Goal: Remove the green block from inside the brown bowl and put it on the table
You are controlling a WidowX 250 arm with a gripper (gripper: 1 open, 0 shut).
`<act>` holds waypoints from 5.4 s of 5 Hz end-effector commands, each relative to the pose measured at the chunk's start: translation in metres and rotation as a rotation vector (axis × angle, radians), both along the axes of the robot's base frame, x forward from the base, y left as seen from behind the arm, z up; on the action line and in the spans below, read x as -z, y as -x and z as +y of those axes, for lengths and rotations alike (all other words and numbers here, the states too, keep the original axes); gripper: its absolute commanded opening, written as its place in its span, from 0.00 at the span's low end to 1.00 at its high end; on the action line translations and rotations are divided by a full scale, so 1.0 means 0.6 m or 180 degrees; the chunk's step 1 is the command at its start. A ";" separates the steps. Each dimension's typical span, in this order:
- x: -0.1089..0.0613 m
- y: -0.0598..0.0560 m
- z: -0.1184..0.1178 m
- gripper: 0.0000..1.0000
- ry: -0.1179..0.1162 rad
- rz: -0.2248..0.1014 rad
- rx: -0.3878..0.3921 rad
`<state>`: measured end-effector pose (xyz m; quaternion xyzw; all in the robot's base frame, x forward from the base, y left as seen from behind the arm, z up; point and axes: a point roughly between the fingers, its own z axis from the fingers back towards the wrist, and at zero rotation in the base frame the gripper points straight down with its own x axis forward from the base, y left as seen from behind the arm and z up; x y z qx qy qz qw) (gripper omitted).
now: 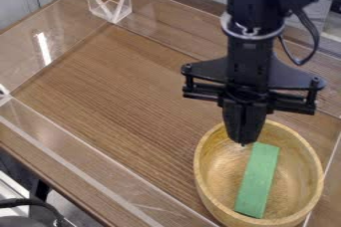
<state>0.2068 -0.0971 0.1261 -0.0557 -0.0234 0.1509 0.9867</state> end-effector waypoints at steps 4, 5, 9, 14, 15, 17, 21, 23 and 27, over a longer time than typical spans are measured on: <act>0.002 -0.026 0.014 0.00 0.0017 -0.0127 0.0502; 0.015 -0.016 0.012 1.00 0.0004 -0.0127 0.0659; 0.048 0.000 -0.008 1.00 -0.0003 -0.0183 0.0564; 0.080 -0.051 -0.025 1.00 0.0111 -0.0181 0.0424; 0.090 -0.043 -0.027 1.00 0.0122 -0.0186 0.0416; 0.123 -0.023 -0.028 1.00 0.0150 -0.0197 0.0670; 0.142 -0.013 -0.022 1.00 0.0128 -0.0278 0.1182; 0.133 -0.009 -0.047 1.00 0.0125 -0.0276 0.1274; 0.085 -0.006 -0.036 0.00 0.0109 -0.0252 0.1637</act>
